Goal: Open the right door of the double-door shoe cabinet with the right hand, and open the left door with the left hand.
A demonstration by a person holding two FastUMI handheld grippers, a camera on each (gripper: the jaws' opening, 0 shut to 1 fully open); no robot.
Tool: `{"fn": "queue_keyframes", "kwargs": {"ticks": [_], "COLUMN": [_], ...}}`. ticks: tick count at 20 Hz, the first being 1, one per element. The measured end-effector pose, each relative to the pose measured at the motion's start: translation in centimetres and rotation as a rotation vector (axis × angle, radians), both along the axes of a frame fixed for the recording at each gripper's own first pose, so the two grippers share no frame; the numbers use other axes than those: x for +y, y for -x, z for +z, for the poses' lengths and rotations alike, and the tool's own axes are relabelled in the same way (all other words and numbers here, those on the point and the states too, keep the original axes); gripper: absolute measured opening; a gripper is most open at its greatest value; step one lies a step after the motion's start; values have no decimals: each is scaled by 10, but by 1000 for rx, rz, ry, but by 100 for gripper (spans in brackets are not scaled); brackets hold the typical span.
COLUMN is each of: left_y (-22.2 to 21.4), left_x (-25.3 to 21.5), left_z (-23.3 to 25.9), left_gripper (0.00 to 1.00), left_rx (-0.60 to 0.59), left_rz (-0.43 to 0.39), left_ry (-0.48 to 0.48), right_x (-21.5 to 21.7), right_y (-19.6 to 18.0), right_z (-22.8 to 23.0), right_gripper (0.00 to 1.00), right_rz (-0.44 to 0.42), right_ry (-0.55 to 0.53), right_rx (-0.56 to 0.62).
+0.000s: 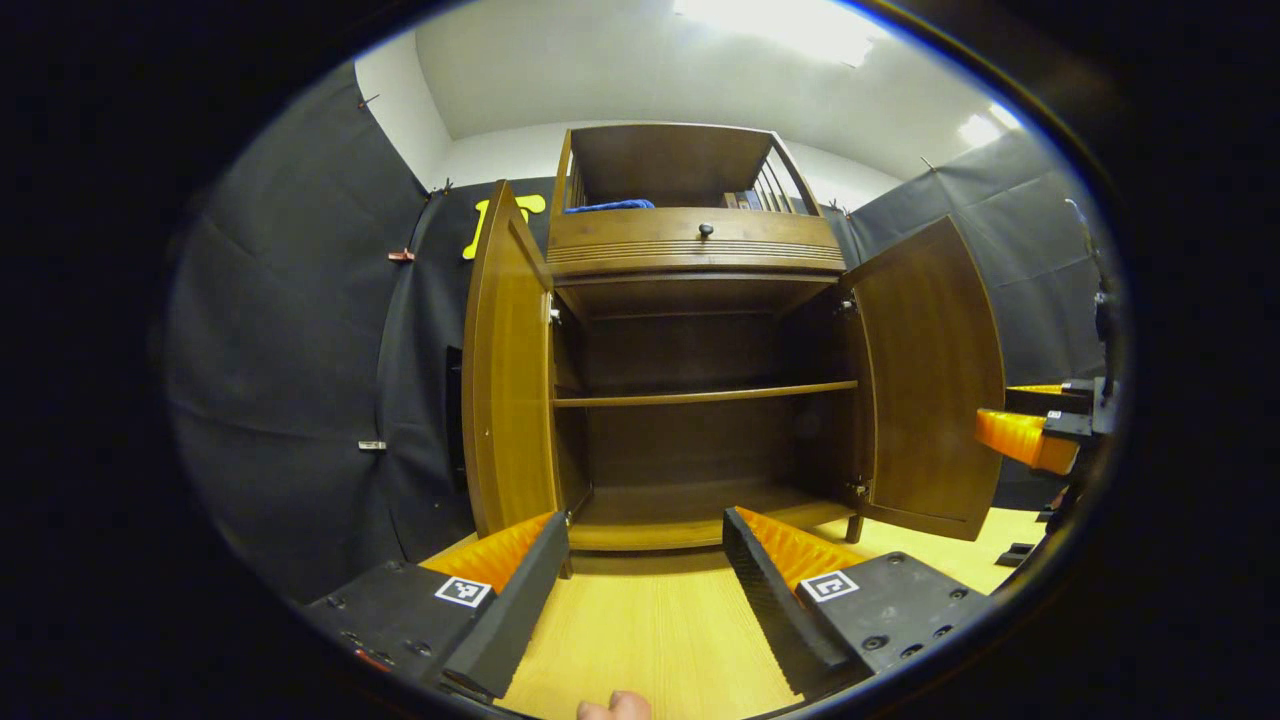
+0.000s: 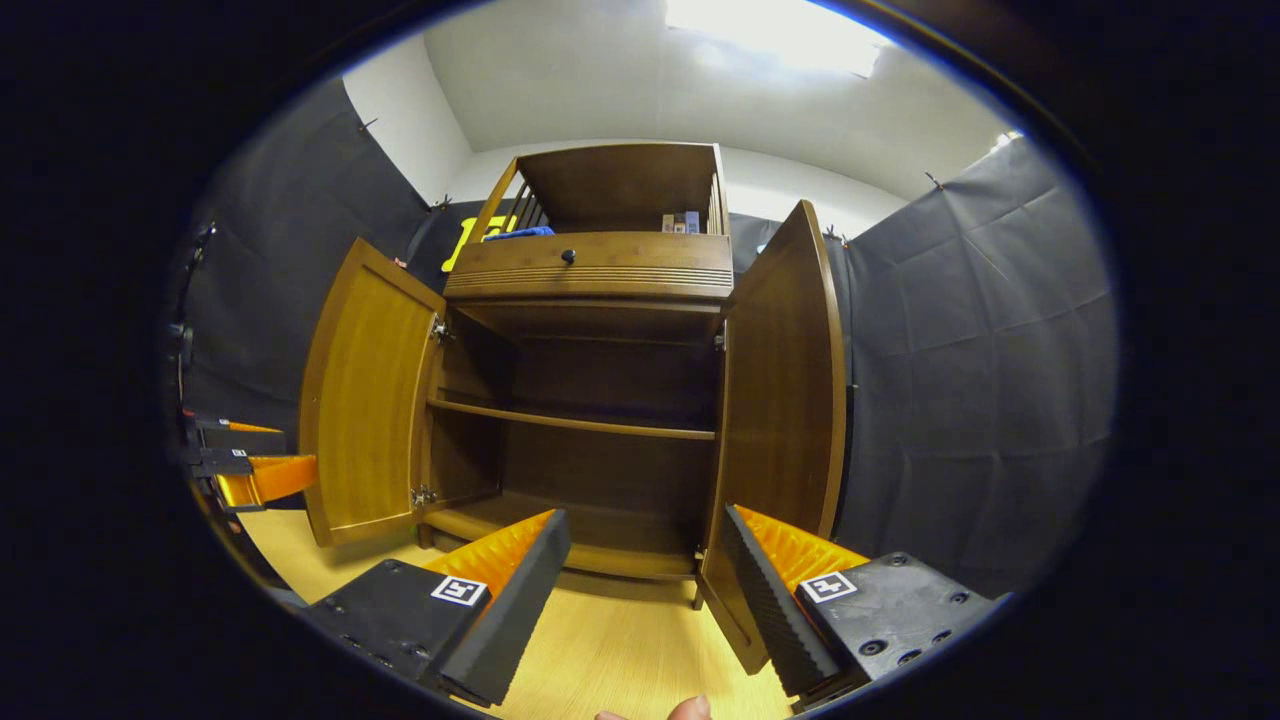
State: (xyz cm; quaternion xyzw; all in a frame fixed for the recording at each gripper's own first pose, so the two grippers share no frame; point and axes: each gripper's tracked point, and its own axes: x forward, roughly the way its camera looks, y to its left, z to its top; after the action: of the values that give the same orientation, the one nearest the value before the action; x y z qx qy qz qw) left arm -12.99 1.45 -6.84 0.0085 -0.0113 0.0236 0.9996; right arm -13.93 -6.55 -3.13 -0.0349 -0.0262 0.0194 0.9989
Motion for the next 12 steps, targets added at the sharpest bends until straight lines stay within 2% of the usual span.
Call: {"fn": "queue_keyframes", "kwargs": {"ticks": [1, 4, 5, 9, 10, 11, 12], "left_y": [0, 3, 2, -1, -2, -2, -1], "left_x": [3, 8, 10, 9, 9, 8, 7], "left_z": [2, 4, 4, 0, -2, -1, -2], "left_gripper": [100, 100, 96, 96, 100, 96, 100], "left_rx": [-6, -11, -11, 4, 6, 3, 2], "left_rz": [10, 16, 21, 30, 29, 28, 28], "left_ry": [5, 27, 25, 17, 10, 1, -5], "right_x": [-1, 2, 2, 1, 1, 0, -1], "right_y": [-1, 0, 1, 3, 2, 3, 2], "right_z": [-1, -2, -3, -2, -2, -1, 0], "right_gripper": [98, 98, 98, 97, 97, 97, 97], "right_rz": [-3, 3, 4, 0, 1, 2, 0], "right_ry": [4, -5, -5, -1, -4, -4, -3], "right_rx": [3, 4, 5, 4, 4, 4, 3]}}
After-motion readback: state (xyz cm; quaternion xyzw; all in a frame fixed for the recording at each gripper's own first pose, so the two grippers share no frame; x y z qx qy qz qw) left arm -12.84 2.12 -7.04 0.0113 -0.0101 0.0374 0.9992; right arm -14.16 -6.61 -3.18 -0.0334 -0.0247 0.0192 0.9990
